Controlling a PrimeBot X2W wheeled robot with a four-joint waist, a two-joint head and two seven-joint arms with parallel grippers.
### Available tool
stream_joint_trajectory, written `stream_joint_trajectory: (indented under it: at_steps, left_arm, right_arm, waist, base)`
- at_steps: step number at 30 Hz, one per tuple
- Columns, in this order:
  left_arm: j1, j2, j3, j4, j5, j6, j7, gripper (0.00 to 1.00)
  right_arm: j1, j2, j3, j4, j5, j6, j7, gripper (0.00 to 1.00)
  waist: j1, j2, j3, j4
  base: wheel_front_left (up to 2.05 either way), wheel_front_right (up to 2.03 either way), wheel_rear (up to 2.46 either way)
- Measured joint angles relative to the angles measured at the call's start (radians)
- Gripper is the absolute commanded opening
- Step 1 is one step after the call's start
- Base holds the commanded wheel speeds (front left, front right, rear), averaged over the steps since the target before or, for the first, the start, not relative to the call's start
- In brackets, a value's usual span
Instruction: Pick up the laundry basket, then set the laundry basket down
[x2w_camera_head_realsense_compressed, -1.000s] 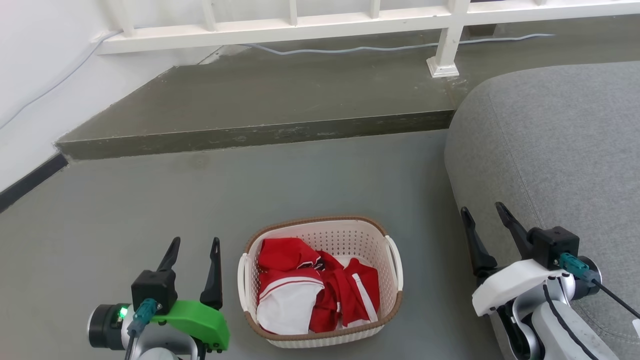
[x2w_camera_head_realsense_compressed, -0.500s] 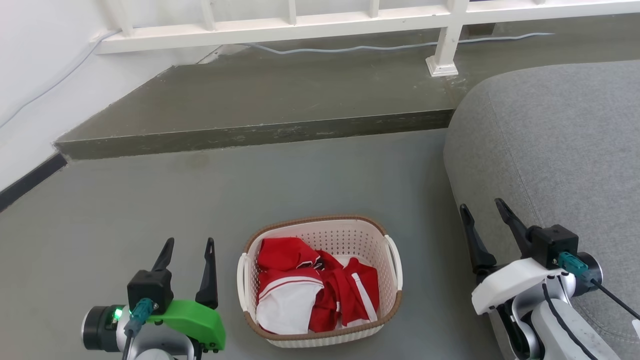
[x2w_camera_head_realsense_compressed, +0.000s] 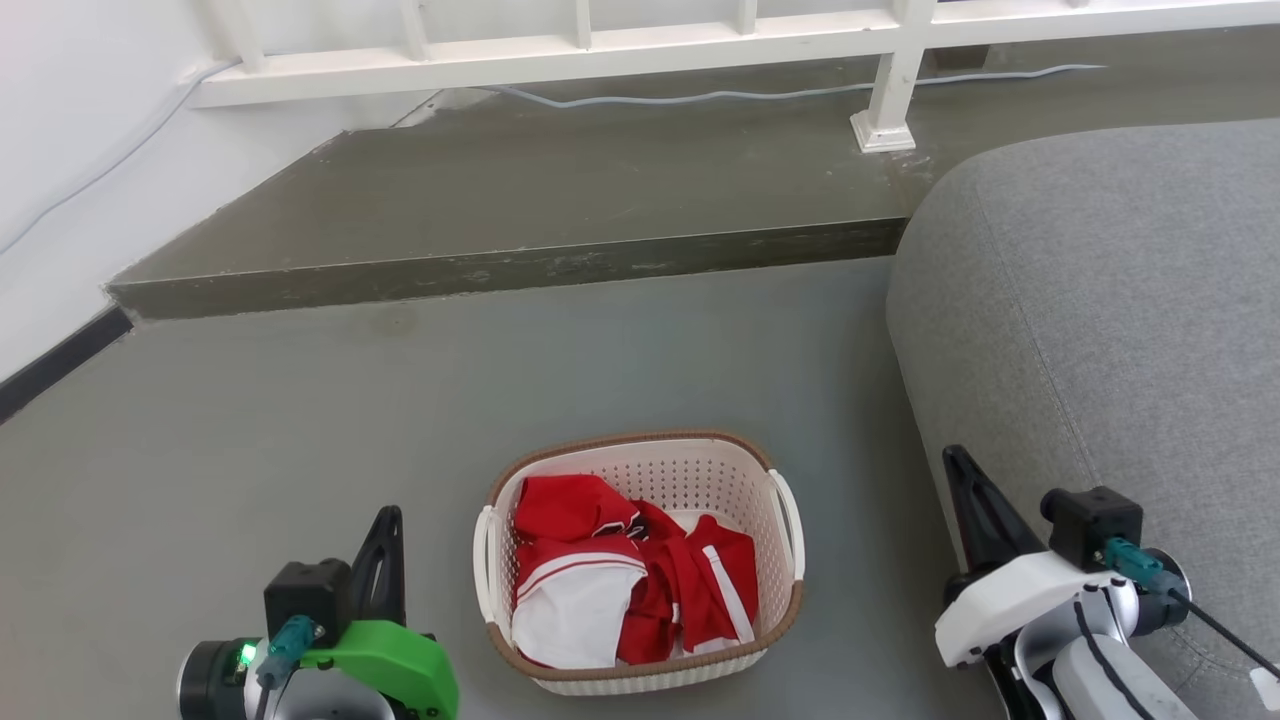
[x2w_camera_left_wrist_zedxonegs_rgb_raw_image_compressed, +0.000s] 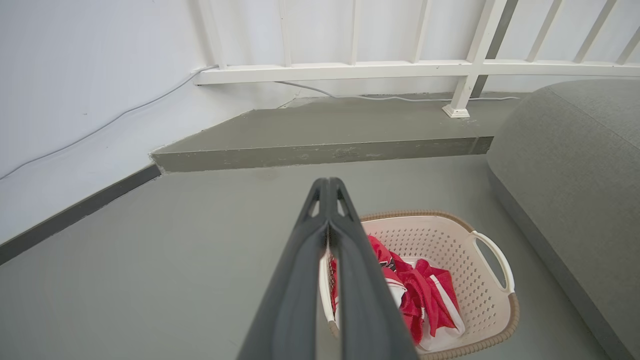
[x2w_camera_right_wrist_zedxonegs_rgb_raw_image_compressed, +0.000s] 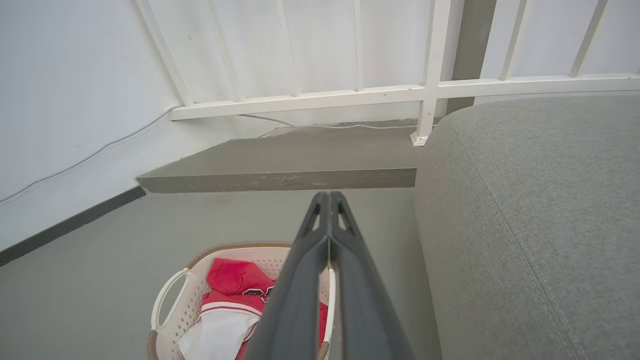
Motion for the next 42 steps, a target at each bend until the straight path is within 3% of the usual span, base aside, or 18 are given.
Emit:
stream_joint_trajectory:
  at_steps: [42]
  left_arm:
    - [0.001,-0.014,0.154,0.000,-0.594,-0.103,0.114,0.00]
  right_arm:
    - [0.000,0.043,-0.187,-0.024,0.590,0.075,0.146,0.00]
  waist:
    - [0.0000,0.0000,-0.014,0.010]
  base:
    - [0.00,0.00,0.00]
